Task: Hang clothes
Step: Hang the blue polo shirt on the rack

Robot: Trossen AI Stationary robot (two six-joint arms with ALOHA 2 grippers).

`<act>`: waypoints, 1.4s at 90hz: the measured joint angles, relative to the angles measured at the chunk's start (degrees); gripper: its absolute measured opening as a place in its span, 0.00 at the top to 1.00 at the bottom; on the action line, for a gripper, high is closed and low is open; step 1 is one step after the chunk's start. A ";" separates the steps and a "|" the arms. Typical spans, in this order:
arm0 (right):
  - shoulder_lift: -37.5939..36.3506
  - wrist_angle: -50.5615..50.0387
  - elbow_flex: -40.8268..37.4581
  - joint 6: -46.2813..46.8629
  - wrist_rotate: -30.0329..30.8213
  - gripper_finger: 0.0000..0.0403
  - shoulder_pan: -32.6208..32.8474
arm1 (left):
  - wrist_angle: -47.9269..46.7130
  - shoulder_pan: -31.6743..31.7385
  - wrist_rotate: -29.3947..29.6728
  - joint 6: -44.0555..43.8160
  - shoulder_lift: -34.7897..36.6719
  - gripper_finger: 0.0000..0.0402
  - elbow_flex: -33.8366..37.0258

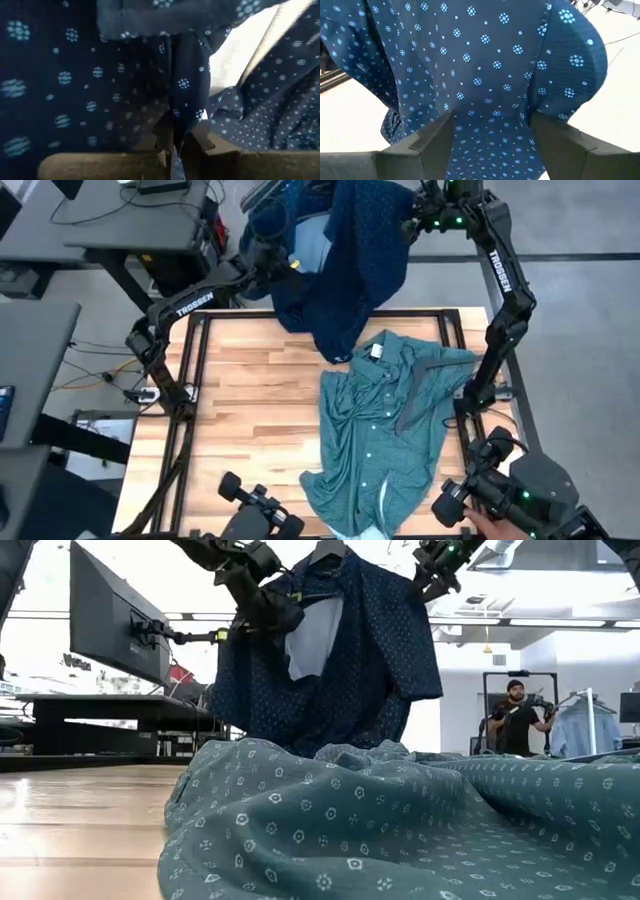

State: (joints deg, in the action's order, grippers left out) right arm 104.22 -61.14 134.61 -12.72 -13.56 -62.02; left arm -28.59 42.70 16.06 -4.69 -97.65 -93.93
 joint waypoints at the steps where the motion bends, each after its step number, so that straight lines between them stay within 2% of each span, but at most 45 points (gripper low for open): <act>1: 0.00 0.00 0.00 0.01 0.00 0.39 0.00 | 0.12 0.00 -0.04 0.13 0.19 1.00 -0.09; 25: 0.02 0.09 0.00 0.06 0.02 0.39 -0.39 | 2.23 0.00 -0.62 5.23 4.73 0.99 -2.83; 48: -0.16 -1.54 0.00 2.50 0.02 0.39 0.50 | -5.41 0.06 -0.81 7.30 10.36 0.84 -6.49; 64: -1.07 -8.17 -0.04 4.58 -2.11 0.39 6.37 | -8.57 -1.47 -0.75 8.35 16.98 0.82 -7.58; 74: -0.94 -8.21 -3.16 5.65 -4.27 0.39 11.41 | -12.02 -1.94 -0.84 8.43 19.41 0.82 -7.56; 81: -0.82 -4.73 -6.69 6.87 -4.09 0.39 13.79 | -13.98 -1.78 -1.79 7.68 19.93 0.82 -7.57; 95: -0.83 4.08 -13.32 15.34 -4.57 0.39 16.03 | -20.65 -1.05 -7.77 7.54 19.81 0.80 -7.49; 112: -0.90 12.28 -25.46 23.25 -4.83 0.39 21.72 | -29.49 -1.77 -4.28 10.25 20.41 0.79 -7.45; 126: -0.25 31.82 -39.71 34.45 -4.63 0.39 23.84 | -32.30 -1.79 -4.25 13.40 20.92 0.79 -7.47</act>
State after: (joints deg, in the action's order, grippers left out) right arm 103.97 -29.32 94.90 21.73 -18.19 -38.18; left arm -60.89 40.91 11.81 8.71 -76.74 -101.41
